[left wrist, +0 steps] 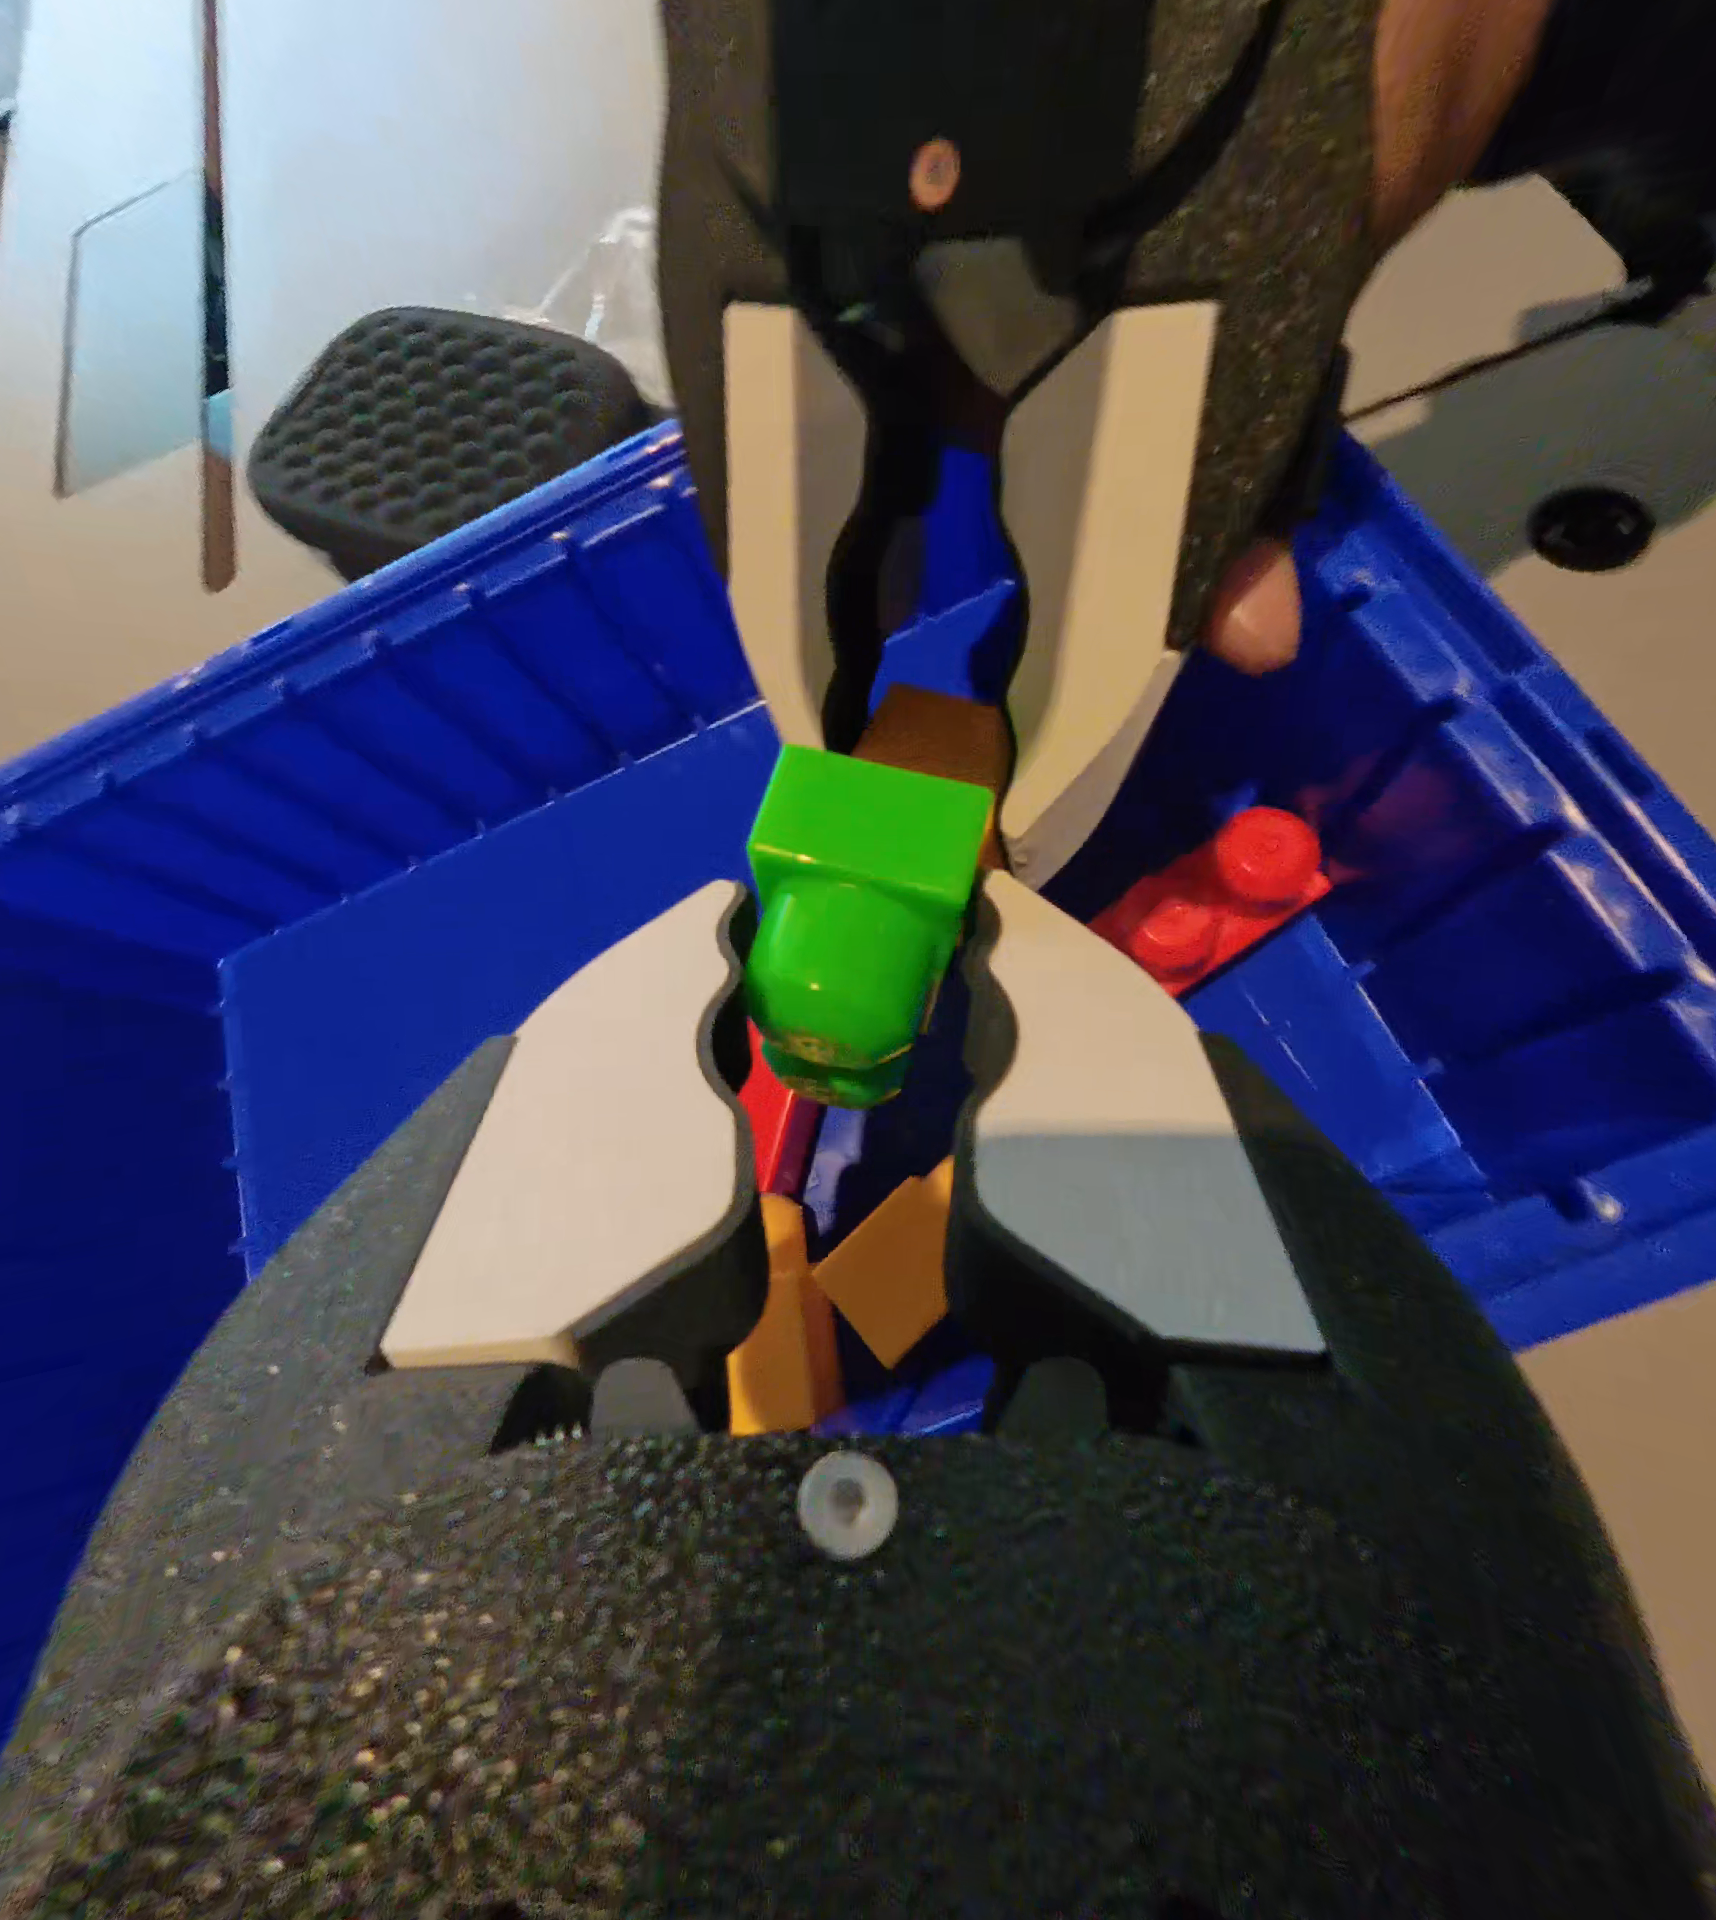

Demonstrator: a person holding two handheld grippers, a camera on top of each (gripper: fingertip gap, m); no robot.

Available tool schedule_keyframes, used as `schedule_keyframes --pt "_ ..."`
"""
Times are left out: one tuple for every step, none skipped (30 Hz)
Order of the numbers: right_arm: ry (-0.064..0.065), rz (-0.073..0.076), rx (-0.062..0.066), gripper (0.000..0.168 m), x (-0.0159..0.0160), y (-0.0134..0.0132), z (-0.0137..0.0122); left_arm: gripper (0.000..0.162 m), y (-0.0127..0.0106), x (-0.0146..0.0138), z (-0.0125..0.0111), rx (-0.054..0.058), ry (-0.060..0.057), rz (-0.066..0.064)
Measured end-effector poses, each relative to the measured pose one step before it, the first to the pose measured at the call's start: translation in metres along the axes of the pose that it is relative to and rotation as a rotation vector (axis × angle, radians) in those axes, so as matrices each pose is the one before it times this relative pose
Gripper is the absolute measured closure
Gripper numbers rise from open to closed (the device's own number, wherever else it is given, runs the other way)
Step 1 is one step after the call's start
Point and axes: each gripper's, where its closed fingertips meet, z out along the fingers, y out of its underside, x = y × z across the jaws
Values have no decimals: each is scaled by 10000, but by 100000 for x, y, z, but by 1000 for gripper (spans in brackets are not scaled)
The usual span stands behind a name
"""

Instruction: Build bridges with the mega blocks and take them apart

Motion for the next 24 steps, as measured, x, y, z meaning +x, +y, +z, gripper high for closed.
schedule_keyframes --pt "159 383 223 131 366 -164 -182 125 80 -429 0 65 -359 -368" --pt "317 500 95 131 634 25 -174 126 370 -640 31 -203 -523 -341" --pt "541 413 -46 131 992 256 -143 126 363 -481 48 -239 -431 -171" --pt "250 147 -43 131 572 279 -58 126 92 -84 40 -32 -182 -69" --pt "-50 155 -52 131 145 279 70 126 266 24 111 -191 -91 -127" --pt "-133 22 -226 131 -54 482 196 126 591 -44 207 -465 -157 55" --pt "171 1 -378 131 315 634 256 125 830 59 324 -651 -108 236" --pt "476 -75 -285 130 669 427 201 124 680 280 357 -555 77 156" --pt "418 -175 -187 131 495 261 118 124 187 372 272 -216 184 67" --pt "193 -125 -126 131 159 143 47 118 -187 546 134 90 326 17" --pt "99 -5 -13 130 57 -41 -94 108 -195 445 14 139 283 -138" --pt "109 35 66 122 54 -163 -204 98 -58 287 -64 62 212 -221" --pt "101 17 39 117 29 -143 -287 88 -1 220 -150 83 173 -194" --pt "94 -1 4 110 -11 -117 -316 80 25 127 -247 141 93 -144" --pt "141 -21 17 106 22 -179 -355 75 25 -102 -381 190 -77 -147" --pt "161 -36 94 102 -5 -339 -415 72 -6 -174 -622 245 -144 -110" --pt "111 -60 173 100 -146 -530 -487 72 -117 -166 -921 373 -189 -49" --pt "54 -66 243 98 -350 -715 -546 73 -157 -146 -1240 460 -214 -30" --pt "-6 -99 260 97 -601 -842 -531 75 -76 -200 -1521 422 -249 -94" --pt "-15 -155 247 97 -784 -937 -479 76 23 -276 -1809 380 -277 -147" --pt "14 -202 236 97 -928 -1036 -401 78 115 -383 -2102 377 -332 -148" --pt "2 -246 233 98 -1110 -1128 -309 79 282 -538 -2376 335 -382 -91" --pt "-85 -300 226 98 -1379 -1207 -177 81 573 -794 -2623 208 -481 -46" --pt "-150 -334 205 99 -1570 -1274 -44 82 885 -1172 -2832 71 -597 -75"
